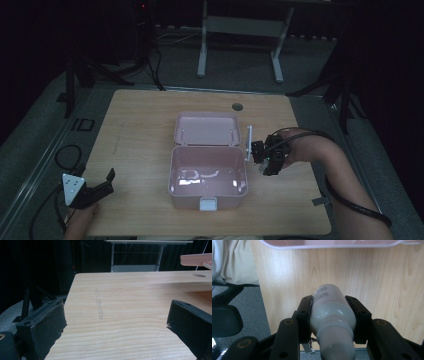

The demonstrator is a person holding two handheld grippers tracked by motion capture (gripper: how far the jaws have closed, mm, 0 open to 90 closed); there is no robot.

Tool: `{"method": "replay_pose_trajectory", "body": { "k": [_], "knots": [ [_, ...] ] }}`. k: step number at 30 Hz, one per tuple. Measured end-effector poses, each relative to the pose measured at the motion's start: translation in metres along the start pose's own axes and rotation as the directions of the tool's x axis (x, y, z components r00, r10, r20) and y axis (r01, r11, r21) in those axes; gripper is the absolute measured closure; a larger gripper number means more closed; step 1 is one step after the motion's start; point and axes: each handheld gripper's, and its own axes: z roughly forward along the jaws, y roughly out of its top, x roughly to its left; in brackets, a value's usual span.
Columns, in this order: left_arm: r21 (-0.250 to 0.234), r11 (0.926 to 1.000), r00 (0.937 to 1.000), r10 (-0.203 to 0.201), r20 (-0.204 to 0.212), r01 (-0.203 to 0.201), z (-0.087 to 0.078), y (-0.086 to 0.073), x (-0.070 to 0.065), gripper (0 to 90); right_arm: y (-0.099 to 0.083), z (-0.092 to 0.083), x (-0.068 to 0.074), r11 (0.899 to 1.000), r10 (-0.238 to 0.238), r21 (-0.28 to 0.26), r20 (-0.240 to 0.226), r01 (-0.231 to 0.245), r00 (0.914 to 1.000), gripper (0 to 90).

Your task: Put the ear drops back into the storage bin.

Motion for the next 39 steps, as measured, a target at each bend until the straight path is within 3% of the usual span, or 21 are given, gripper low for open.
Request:
{"method": "replay_pose_trajectory", "body": {
  "k": [6,18,39],
  "knots": [
    [0.0,1.0,1.0,0.0,0.0,0.0,0.0,0.0,0.0,2.0,0.011,-0.011,-0.001,1.0,-0.011,-0.01,0.019,0.011,0.9998,59.6],
    [0.0,1.0,1.0,0.0,0.001,0.0,0.0,0.0,0.0,2.0,0.041,-0.017,0.0,0.999,-0.035,-0.033,0.021,0.036,0.9992,59.6],
    [-0.001,1.0,1.0,0.001,0.002,-0.001,0.0,0.0,0.0,2.0,0.082,-0.007,0.004,0.994,-0.099,-0.043,0.0,0.098,0.9951,59.5]
  ]
}}
